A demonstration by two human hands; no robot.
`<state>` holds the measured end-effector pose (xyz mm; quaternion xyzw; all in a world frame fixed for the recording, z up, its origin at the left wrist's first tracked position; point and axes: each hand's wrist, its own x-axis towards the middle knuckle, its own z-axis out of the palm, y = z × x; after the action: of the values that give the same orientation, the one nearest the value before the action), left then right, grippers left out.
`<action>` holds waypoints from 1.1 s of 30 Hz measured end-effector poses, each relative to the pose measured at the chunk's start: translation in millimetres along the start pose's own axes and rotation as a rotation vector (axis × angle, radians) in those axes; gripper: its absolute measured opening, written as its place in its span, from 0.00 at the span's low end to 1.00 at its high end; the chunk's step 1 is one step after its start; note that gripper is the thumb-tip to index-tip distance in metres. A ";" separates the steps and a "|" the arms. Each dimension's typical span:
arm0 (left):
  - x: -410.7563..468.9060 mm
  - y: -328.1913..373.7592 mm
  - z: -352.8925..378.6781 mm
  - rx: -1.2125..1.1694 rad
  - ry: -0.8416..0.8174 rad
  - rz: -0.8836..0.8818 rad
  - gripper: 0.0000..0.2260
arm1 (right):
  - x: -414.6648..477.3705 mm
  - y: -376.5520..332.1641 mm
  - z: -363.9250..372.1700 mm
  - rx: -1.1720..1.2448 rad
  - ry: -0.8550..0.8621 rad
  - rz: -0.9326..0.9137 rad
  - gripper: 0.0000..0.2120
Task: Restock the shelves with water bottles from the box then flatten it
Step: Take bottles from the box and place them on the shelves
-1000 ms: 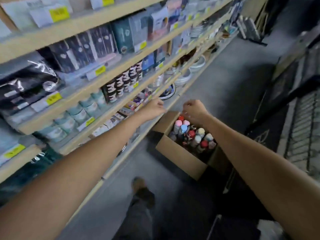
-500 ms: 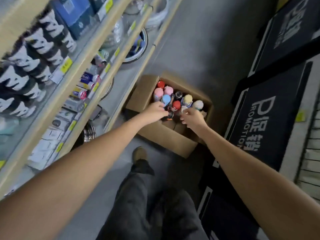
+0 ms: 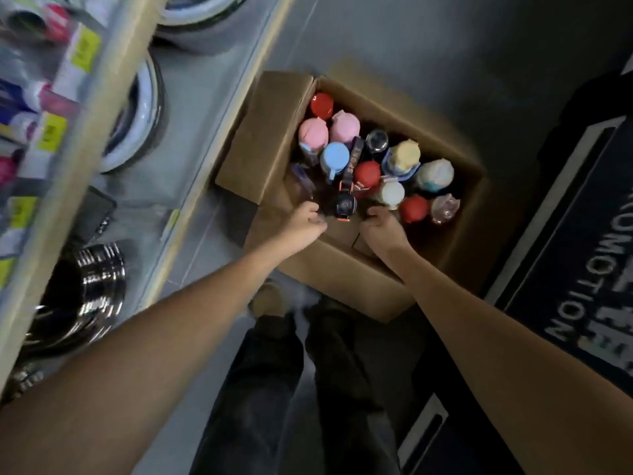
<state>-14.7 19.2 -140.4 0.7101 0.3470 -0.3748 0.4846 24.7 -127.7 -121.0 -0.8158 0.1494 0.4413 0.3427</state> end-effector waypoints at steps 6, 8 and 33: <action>108.1 -25.1 55.1 -0.120 -0.021 -0.064 0.26 | 101.8 43.5 30.7 0.036 -0.017 0.069 0.16; 140.7 -38.2 67.0 -0.133 -0.015 -0.081 0.31 | 136.6 59.2 42.8 0.036 -0.021 0.057 0.19; 83.6 -44.4 48.1 -0.340 -0.104 0.037 0.31 | 97.7 44.1 40.9 0.153 0.129 -0.009 0.30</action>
<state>-22.2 -2.7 -244.0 0.6039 0.3666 -0.3378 0.6220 30.7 -125.5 -235.6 -0.8146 0.2005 0.3737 0.3958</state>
